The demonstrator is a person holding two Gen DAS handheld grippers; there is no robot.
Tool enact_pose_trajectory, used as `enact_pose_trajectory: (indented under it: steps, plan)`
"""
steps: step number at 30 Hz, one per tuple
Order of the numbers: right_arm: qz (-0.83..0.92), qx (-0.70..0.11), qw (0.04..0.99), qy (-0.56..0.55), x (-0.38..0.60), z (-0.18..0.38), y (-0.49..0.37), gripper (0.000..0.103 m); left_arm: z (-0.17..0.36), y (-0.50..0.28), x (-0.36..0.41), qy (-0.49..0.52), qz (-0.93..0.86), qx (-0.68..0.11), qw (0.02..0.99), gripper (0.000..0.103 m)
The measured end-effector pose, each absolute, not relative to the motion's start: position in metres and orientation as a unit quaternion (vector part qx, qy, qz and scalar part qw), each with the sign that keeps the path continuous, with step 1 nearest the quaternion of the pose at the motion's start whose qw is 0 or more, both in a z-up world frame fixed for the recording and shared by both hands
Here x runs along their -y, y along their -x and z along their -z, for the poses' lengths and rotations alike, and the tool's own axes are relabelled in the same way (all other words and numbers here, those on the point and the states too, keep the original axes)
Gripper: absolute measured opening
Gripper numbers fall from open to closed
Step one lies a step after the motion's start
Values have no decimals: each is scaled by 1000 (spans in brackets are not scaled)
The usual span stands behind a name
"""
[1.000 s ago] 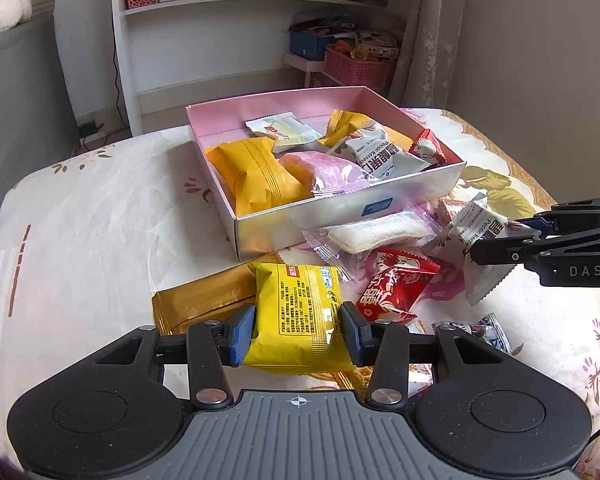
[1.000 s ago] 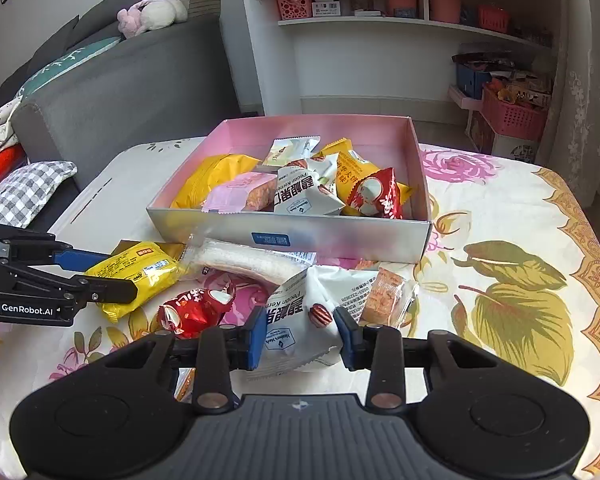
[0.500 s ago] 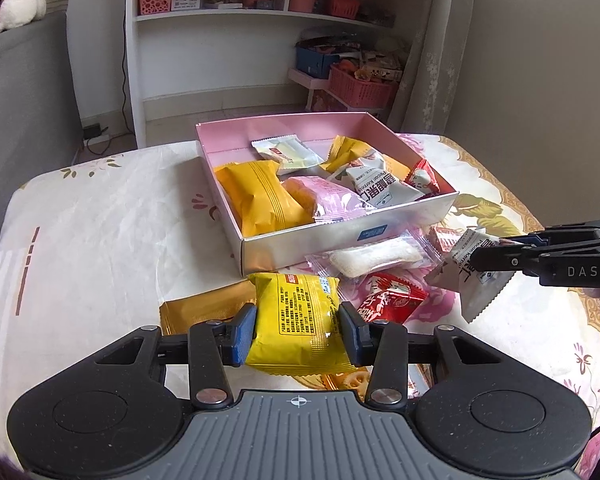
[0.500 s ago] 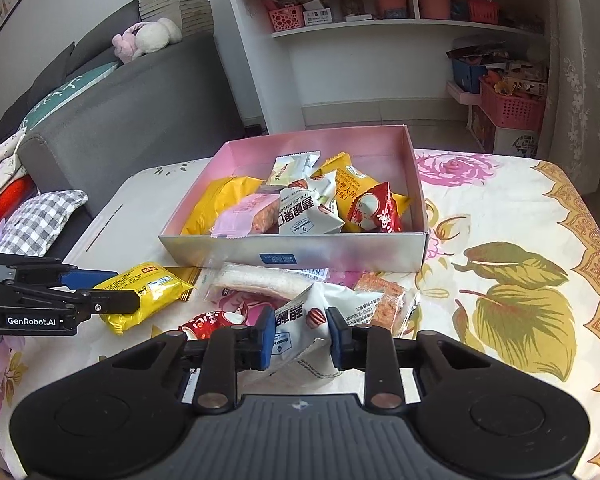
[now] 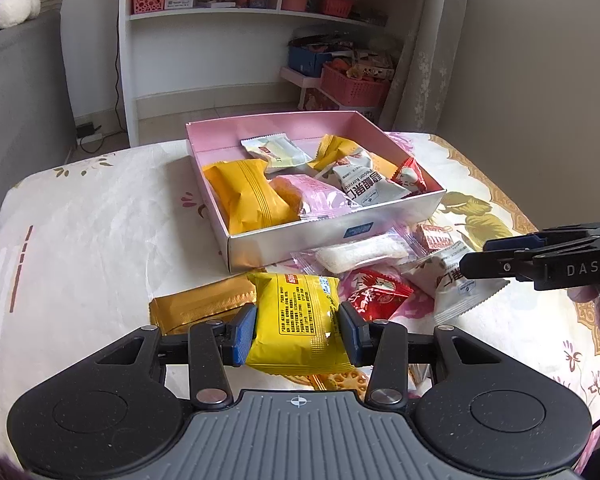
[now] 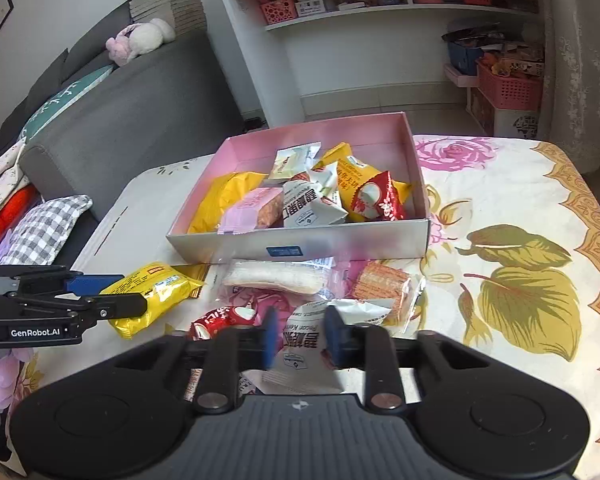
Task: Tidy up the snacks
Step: 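Carry the yellow biscuit packet and pecan packet into the box and release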
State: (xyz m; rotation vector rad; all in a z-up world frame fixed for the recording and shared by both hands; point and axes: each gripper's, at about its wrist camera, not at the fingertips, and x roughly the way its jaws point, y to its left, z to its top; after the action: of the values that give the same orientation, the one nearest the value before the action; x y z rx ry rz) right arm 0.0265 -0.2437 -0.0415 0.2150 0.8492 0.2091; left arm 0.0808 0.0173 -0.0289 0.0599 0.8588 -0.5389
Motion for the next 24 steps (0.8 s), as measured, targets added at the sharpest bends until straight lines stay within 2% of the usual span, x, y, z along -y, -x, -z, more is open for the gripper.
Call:
enact_pose_trajectory:
  steps: [1, 8, 9, 11, 12, 16, 24]
  plan:
    - [-95, -414, 898, -114, 245, 43, -27, 74, 29, -81, -17, -29, 258, -412, 873, 41]
    - [-71, -457, 879, -116, 240, 68, -41, 70, 31, -80, -12, -33, 259, -416, 871, 42]
    - [-70, -462, 877, -115, 238, 71, -43, 68, 32, -80, -12, -35, 260, -416, 871, 42]
    - [-69, -471, 873, -111, 235, 77, -45, 56, 32, -79, -11, -37, 260, -416, 871, 41]
    - [-70, -475, 870, -108, 234, 79, -46, 45, 32, -79, -11, -36, 261, -416, 870, 42]
    - [-71, -473, 872, -104, 233, 75, -45, 38, 30, -80, -13, -31, 259, -414, 872, 42]
    - [-87, -458, 873, -141, 242, 52, -37, 37, 17, -82, -20, -6, 256, -400, 880, 42]
